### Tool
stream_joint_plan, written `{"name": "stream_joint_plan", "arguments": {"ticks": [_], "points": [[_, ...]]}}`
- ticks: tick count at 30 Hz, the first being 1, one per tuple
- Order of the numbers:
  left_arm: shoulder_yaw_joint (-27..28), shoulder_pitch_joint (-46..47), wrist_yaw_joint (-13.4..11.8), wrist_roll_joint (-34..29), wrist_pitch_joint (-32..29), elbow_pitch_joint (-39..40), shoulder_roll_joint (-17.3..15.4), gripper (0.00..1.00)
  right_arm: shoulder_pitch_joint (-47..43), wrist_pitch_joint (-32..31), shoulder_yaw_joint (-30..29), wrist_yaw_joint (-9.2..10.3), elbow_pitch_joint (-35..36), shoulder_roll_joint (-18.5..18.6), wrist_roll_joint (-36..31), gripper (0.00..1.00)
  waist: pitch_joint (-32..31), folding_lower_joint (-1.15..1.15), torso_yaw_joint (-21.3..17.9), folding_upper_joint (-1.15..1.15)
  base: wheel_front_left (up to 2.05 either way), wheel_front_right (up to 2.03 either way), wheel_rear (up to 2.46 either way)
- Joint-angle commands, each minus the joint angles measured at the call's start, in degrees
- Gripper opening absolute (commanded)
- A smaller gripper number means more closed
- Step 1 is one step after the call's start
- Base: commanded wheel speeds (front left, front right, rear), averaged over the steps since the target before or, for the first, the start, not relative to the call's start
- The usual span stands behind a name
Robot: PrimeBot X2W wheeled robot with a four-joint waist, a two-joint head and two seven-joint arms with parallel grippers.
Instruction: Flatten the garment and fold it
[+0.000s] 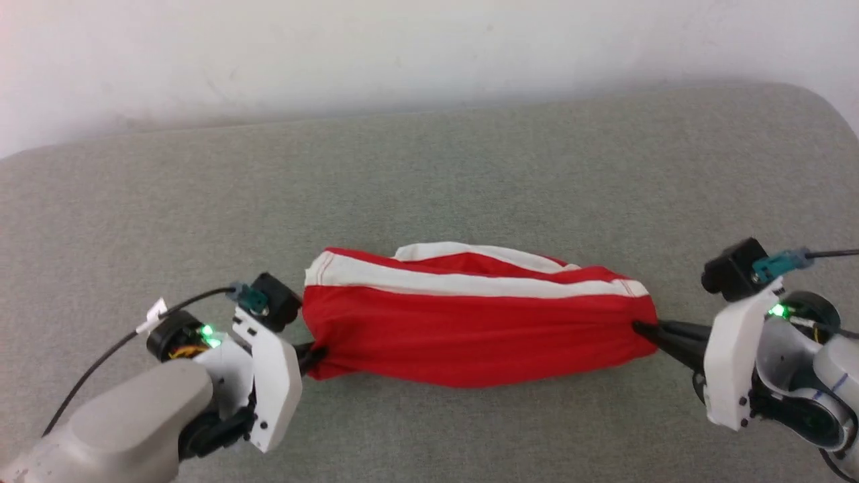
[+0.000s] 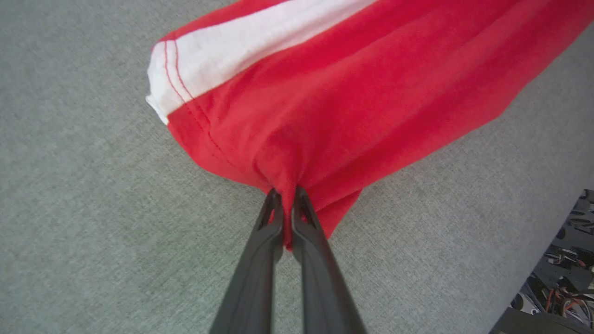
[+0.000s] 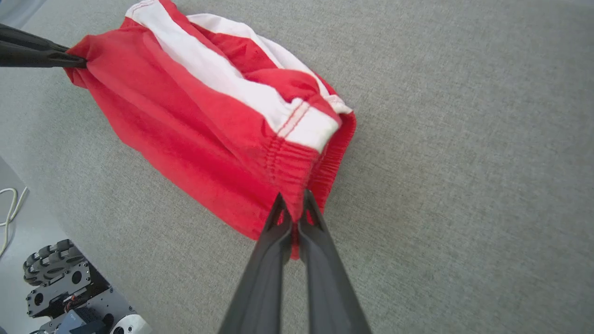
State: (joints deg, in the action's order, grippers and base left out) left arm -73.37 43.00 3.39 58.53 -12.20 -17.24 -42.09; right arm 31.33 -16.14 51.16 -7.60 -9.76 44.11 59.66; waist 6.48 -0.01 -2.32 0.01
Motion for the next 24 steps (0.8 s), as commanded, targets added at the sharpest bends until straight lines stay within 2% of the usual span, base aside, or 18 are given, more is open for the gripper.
{"name": "stream_joint_plan", "arguments": {"ticks": [1, 5, 10, 13, 14, 15, 16, 17, 18, 21, 24], "points": [[0.06, -1.52, -0.88, 0.94, 0.76, 0.36, -0.45, 0.00, -1.68, -0.67, -0.81, 0.11, -0.11, 0.15, 0.67, 0.00, 0.27, 0.01, 0.65, -0.01, 0.00, 0.00, 0.00], [0.15, -3.61, -1.36, 2.18, 1.94, -0.73, 0.52, 0.00, -2.93, -1.12, -2.47, 0.11, -3.36, -2.05, 0.24, 0.00, 1.89, 0.01, 0.64, -0.01, 0.00, 0.00, 0.00], [0.35, -4.55, -1.39, 2.85, 3.29, -5.03, 2.61, 0.00, -1.15, 1.54, -4.14, 0.11, -11.94, -8.88, -3.77, 0.00, 3.97, 0.01, 0.57, -0.01, 0.00, 0.00, 0.00], [0.32, -4.80, -1.02, 2.30, 3.81, -7.54, 3.78, 0.00, -0.27, 0.98, -3.07, 0.11, -16.25, -12.01, -5.25, 0.00, 4.36, 0.01, 0.76, -0.01, 0.00, 0.00, 0.00], [0.31, -4.82, -1.10, 1.89, 4.18, -8.06, 4.18, 0.00, 0.07, 1.34, -2.80, 0.11, -17.28, -12.53, -5.93, 0.18, 4.25, 0.01, 0.88, -0.01, 0.00, 0.00, 0.00], [0.42, -4.93, -1.24, 1.78, 4.86, -8.45, 4.60, 0.00, 0.20, 1.81, -2.53, 0.11, -17.97, -12.96, -6.28, 0.40, 3.96, 0.01, 1.05, -0.01, 0.00, 0.00, 0.00], [0.65, -5.15, -1.30, 1.87, 5.63, -8.72, 4.88, 0.20, 0.31, 2.59, -2.36, 0.11, -18.16, -13.19, -6.41, 0.92, 3.54, 0.01, 1.14, -0.01, 0.00, 0.00, 0.00], [0.81, -5.23, -1.57, 1.46, 6.77, -8.75, 4.96, 0.46, 0.45, 3.60, -2.32, 0.11, -18.10, -13.15, -6.67, 1.00, 3.05, 0.01, 1.19, -0.01, 0.00, 0.00, 0.00], [1.09, -5.38, -2.13, 1.03, 8.14, -8.64, 4.98, 1.00, 0.47, 4.32, -2.26, 0.11, -17.92, -12.88, -6.88, 1.00, 2.48, 0.01, 1.22, -0.01, 0.00, 0.00, 0.00], [1.55, -6.02, -3.36, 0.08, 11.03, -8.07, 4.81, 1.00, 0.57, 5.59, -2.23, 0.11, -16.83, -11.58, -7.51, 1.00, 1.16, 0.01, 1.27, -0.01, 0.00, 0.00, 0.00], [2.66, -7.12, -6.29, -1.24, 15.58, -5.83, 4.18, 1.00, 0.69, 6.88, -2.83, 0.11, -13.88, -8.56, -8.83, 1.00, -0.85, 0.01, 1.47, -0.01, 0.00, 0.00, 0.00]]}}
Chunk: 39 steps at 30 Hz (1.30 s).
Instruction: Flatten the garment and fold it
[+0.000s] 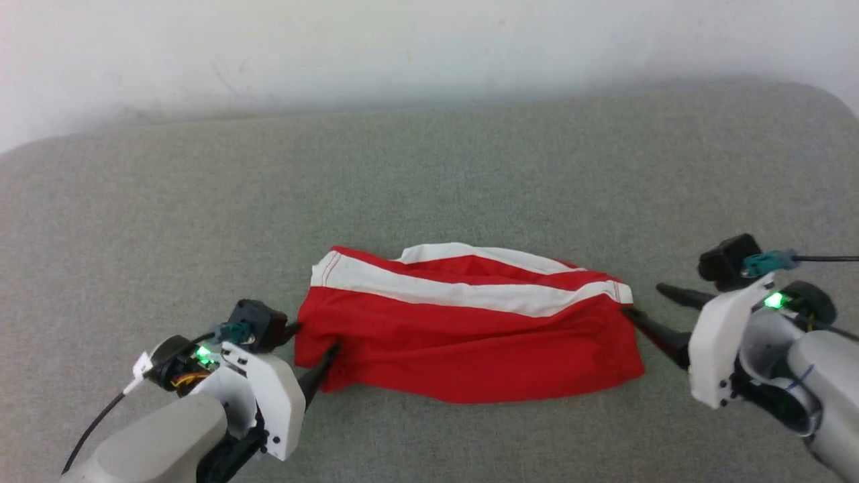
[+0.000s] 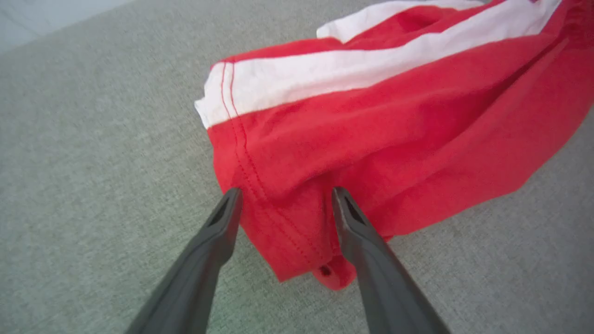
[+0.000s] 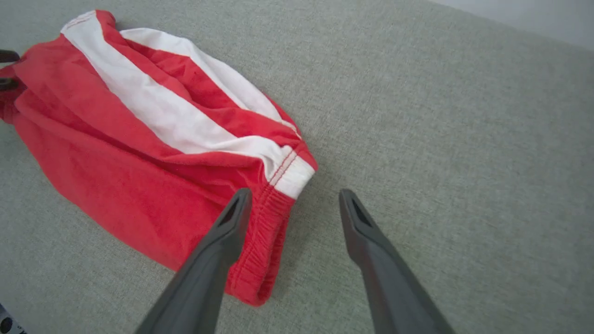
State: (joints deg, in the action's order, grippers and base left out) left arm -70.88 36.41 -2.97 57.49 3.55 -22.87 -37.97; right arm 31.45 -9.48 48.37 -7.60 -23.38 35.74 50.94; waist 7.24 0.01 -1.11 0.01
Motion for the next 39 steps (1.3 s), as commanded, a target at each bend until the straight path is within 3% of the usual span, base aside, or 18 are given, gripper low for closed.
{"name": "stream_joint_plan", "arguments": {"ticks": [1, 6, 12, 17, 20, 23, 28, 35, 39], "points": [[0.67, -0.75, -1.31, -0.92, 1.61, 0.87, -0.35, 1.00, 0.61, 0.25, -0.37, 0.11, 1.08, 0.99, -0.54, 1.00, -2.14, -0.01, 0.35, -0.01, 0.00, 0.00, 0.00], [3.69, -1.90, -10.51, -4.96, 8.97, 6.37, -2.37, 1.00, 0.87, -2.53, -2.93, 0.11, 8.71, 6.56, -2.60, 1.00, -3.58, -0.01, 1.07, -0.01, 0.00, 0.00, 0.00], [12.68, -4.58, -22.50, -12.83, 11.38, 13.88, -2.33, 1.00, 1.10, -12.59, -4.99, 0.11, 16.18, 10.39, -3.95, 1.00, -3.26, -0.01, 2.19, -0.01, 0.00, 0.00, 0.00], [24.01, -12.46, -31.17, -23.17, 11.42, 21.02, 0.29, 1.00, 0.80, -22.72, -6.28, 0.11, 17.09, 10.41, -1.34, 1.00, -2.38, -0.01, 3.20, -0.01, 0.00, 0.00, 0.00], [29.81, -17.57, -34.17, -28.57, 11.43, 24.24, 2.44, 1.00, 1.03, -26.39, -6.67, 0.11, 15.46, 9.77, -1.40, 1.00, -1.54, -0.01, 4.08, -0.01, 0.00, 0.00, 0.00], [34.94, -21.88, -35.22, -33.66, 11.43, 26.18, 4.99, 1.00, 1.04, -28.41, -7.41, 0.11, 12.76, 7.58, -1.66, 1.00, -0.68, -0.01, 4.92, -0.01, 0.00, 0.00, 0.00], [41.19, -27.07, -34.33, -41.01, 11.44, 27.55, 10.24, 1.00, 0.41, -28.40, -9.34, 0.11, 5.48, 2.77, -2.84, 1.00, 1.00, -0.01, 6.55, -0.01, 0.00, 0.00, 0.00], [48.04, -31.74, -30.50, -46.94, 11.44, 27.54, 16.97, 1.00, -3.01, -25.47, -9.32, 0.11, -3.57, -4.19, -2.98, 1.00, 2.22, -0.01, 7.88, -0.01, 0.00, 0.00, 0.00], [51.60, -32.65, -27.57, -49.47, 11.44, 26.39, 19.11, 1.00, -4.25, -23.61, -8.11, 0.11, -5.87, -6.65, -2.23, 1.00, 2.59, -0.01, 7.74, -0.01, 0.00, 0.00, 0.00]]}}
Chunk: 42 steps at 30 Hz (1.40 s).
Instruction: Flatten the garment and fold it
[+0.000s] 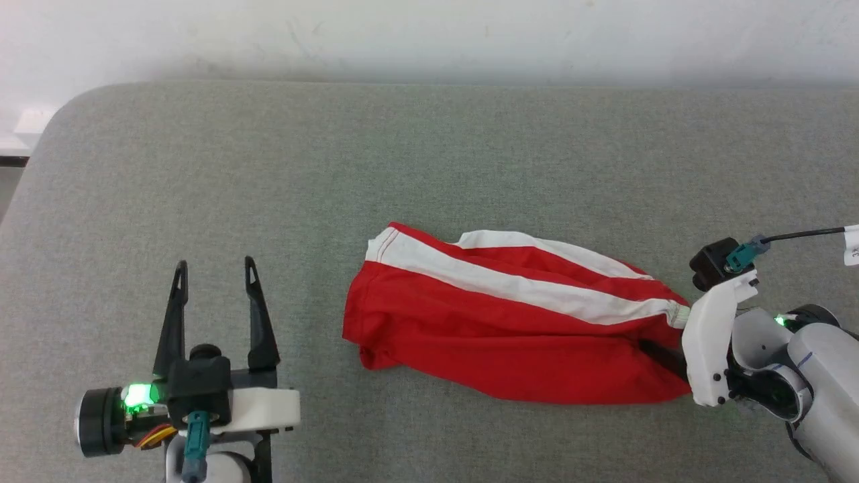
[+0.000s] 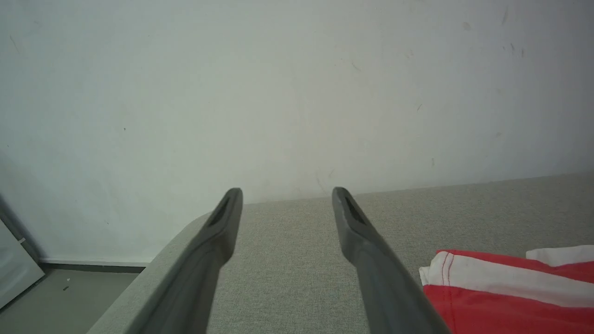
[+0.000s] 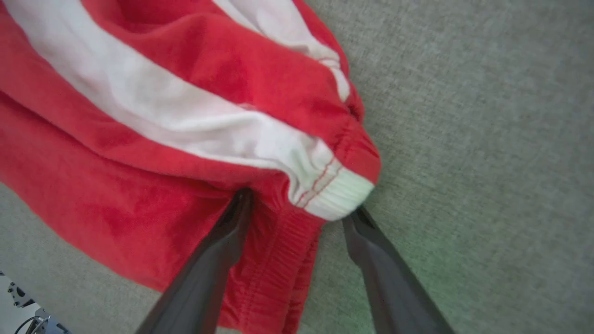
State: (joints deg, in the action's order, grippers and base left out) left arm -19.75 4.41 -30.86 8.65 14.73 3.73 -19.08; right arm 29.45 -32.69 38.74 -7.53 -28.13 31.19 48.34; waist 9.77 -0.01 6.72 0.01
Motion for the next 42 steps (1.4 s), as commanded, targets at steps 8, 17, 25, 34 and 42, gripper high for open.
{"name": "stream_joint_plan", "arguments": {"ticks": [8, 17, 25, 34, 42], "points": [[5.18, -2.16, 4.72, -4.52, 0.27, -0.21, 2.67, 1.00, -0.30, 2.76, 3.70, 0.04, -1.22, -1.06, 1.66, 0.00, -0.81, 0.01, -1.54, -0.01, 0.00, 0.00, 0.00], [7.92, -4.27, 7.88, -6.24, 0.27, -0.39, 3.95, 1.00, 2.11, 6.93, 3.76, 0.04, 1.65, 3.27, 3.63, 0.00, -3.31, 0.01, -3.05, -0.01, 0.00, 0.00, 0.00], [8.27, -5.59, 9.11, -7.77, 0.27, -0.31, 3.97, 1.00, 1.18, 5.98, 1.07, 0.04, 2.74, 12.27, 5.46, 0.00, -5.09, 0.01, -3.72, -0.01, 0.00, 0.00, 0.00], [8.11, -6.34, 9.70, -8.17, 0.27, -0.44, 4.01, 1.00, -1.27, 1.37, -0.59, 0.04, 10.12, 20.25, 6.07, 0.00, -5.65, 0.01, -4.21, -0.01, 0.00, 0.00, 0.00], [7.40, -5.04, 9.97, -8.52, 0.27, -0.26, 4.51, 1.00, -0.86, -3.94, -0.73, 0.04, 26.27, 19.06, 8.80, 0.00, -3.96, 0.01, -3.16, -0.01, 0.00, 0.00, 0.00]]}}
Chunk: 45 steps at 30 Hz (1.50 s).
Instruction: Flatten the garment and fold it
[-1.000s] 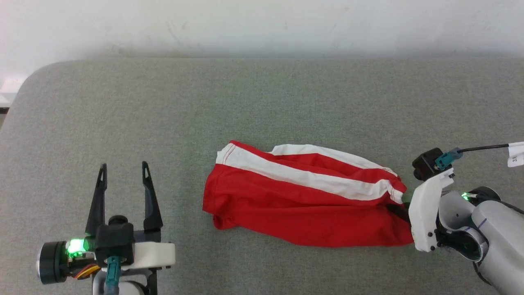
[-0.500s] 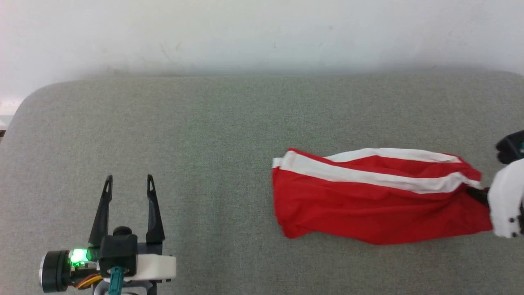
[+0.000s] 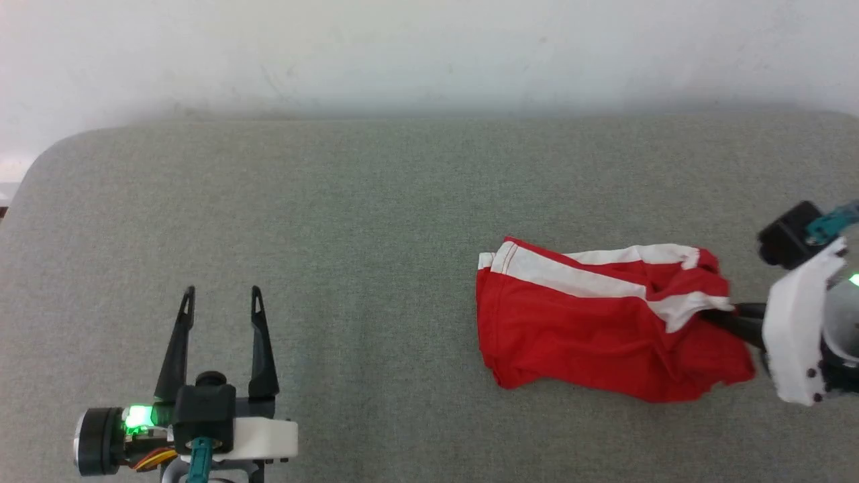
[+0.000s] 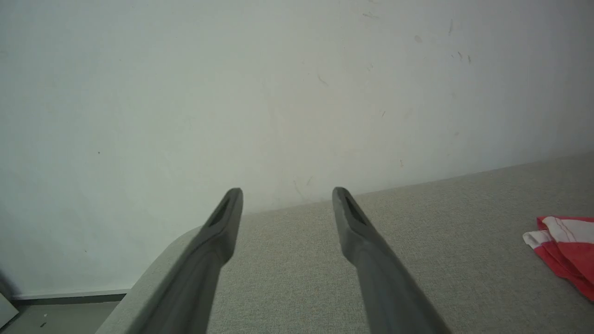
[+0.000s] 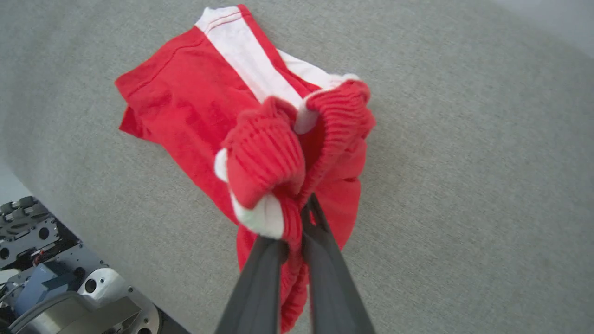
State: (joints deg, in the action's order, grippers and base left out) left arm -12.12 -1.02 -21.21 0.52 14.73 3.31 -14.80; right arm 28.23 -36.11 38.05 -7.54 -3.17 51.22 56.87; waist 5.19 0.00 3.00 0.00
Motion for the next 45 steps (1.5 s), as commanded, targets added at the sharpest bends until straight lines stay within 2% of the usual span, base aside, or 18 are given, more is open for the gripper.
{"name": "stream_joint_plan", "arguments": {"ticks": [1, 2, 5, 8, 9, 12, 17, 22, 28, 29, 30, 31, 37, 40, 45], "points": [[-0.44, 0.66, 0.37, -0.44, 0.27, 0.16, 0.36, 1.00, 0.86, -1.19, -0.03, 0.05, 2.79, -1.58, 0.07, 0.00, 0.98, 0.00, 0.89, 0.00, 0.00, 0.00, 0.00], [-0.44, 0.66, 0.37, -0.44, 0.27, 0.16, 0.36, 1.00, 0.86, -1.19, -0.03, 0.05, 2.79, -1.58, 0.07, 0.00, 0.98, 0.00, 0.89, 0.00, 0.00, 0.00, 0.00], [-1.26, 2.24, 0.54, -0.55, 0.27, 0.20, 0.91, 1.00, 3.83, -2.95, -0.30, 0.05, 5.45, -5.63, -0.98, 0.00, 3.06, 0.00, 2.35, 0.00, 0.00, 0.00, 0.00], [-1.80, 3.45, 0.58, -0.61, 0.27, 0.18, 1.29, 1.00, 6.99, -3.79, 0.77, 0.05, 4.23, -9.56, -3.27, 0.00, 4.64, 0.00, 3.39, 0.00, 0.00, 0.00, 0.00], [-1.80, 3.45, 0.58, -0.61, 0.27, 0.18, 1.29, 1.00, 6.99, -3.79, 0.77, 0.05, 4.23, -9.56, -3.27, 0.00, 4.64, 0.00, 3.39, 0.00, 0.00, 0.00, 0.00], [-2.35, 4.55, 0.63, -0.63, 0.27, 0.09, 1.67, 1.00, 9.99, -4.03, 1.99, 0.05, 0.24, -13.79, -5.00, 0.00, 5.92, 0.00, 4.45, 0.00, 0.00, 0.00, 0.00], [-3.28, 6.20, 0.69, -0.61, 0.27, -0.06, 2.32, 1.00, 12.71, -4.29, 5.86, 0.05, -7.03, -18.66, -6.83, 0.00, 7.67, 0.00, 6.17, 0.00, 0.00, 0.00, 0.00], [-3.86, 7.22, 0.57, -0.52, 0.27, -0.33, 2.83, 1.00, 12.86, -3.49, 10.62, 0.05, -13.87, -21.38, -7.62, 0.00, 8.78, 0.00, 7.14, 0.00, 0.00, 0.00, 0.00], [-3.98, 7.04, 0.09, -0.43, 0.27, -0.71, 2.95, 1.00, 12.64, -0.58, 16.11, 0.05, -18.26, -22.16, -7.88, 0.00, 8.34, 0.00, 6.61, 0.00, 0.00, 0.00, 0.00], [-3.92, 6.89, 0.04, -0.40, 0.27, -0.88, 2.87, 1.00, 12.89, 0.49, 16.71, 0.05, -18.14, -22.04, -7.89, 0.08, 7.99, 0.00, 6.33, 0.00, 0.00, 0.00, 0.00], [-3.83, 6.70, -0.01, -0.36, 0.27, -1.07, 2.74, 1.00, 13.19, 1.74, 17.27, 0.05, -17.72, -21.81, -7.94, 0.45, 7.53, 0.00, 5.98, 0.00, 0.00, 0.00, 0.00], [-3.74, 6.48, -0.01, -0.32, 0.27, -1.29, 2.58, 1.00, 13.46, 3.06, 17.60, 0.05, -17.06, -21.50, -7.72, 1.00, 7.04, 0.00, 5.62, 0.00, 0.00, 0.00, 0.00], [-2.73, 4.86, -0.41, -0.14, 0.27, -3.03, 1.53, 1.00, 15.54, 14.40, 16.53, 0.05, -10.33, -17.90, -8.75, 1.00, 3.39, 0.00, 2.67, 0.00, 0.00, 0.00, 0.00], [-2.19, 4.41, -0.40, 0.10, 0.27, -3.42, 1.17, 1.00, 16.13, 22.82, 14.05, 0.05, -7.35, -16.01, -11.84, 1.00, 2.06, 0.00, 1.09, 0.00, 0.00, 0.00, 0.00], [-1.28, 4.05, -0.07, 0.39, 0.27, -3.44, 0.61, 1.00, 14.07, 36.24, 4.44, 0.05, -8.40, -15.63, -17.79, 1.00, 0.50, 0.00, -1.00, 0.00, 0.00, 0.00, 0.00]]}}
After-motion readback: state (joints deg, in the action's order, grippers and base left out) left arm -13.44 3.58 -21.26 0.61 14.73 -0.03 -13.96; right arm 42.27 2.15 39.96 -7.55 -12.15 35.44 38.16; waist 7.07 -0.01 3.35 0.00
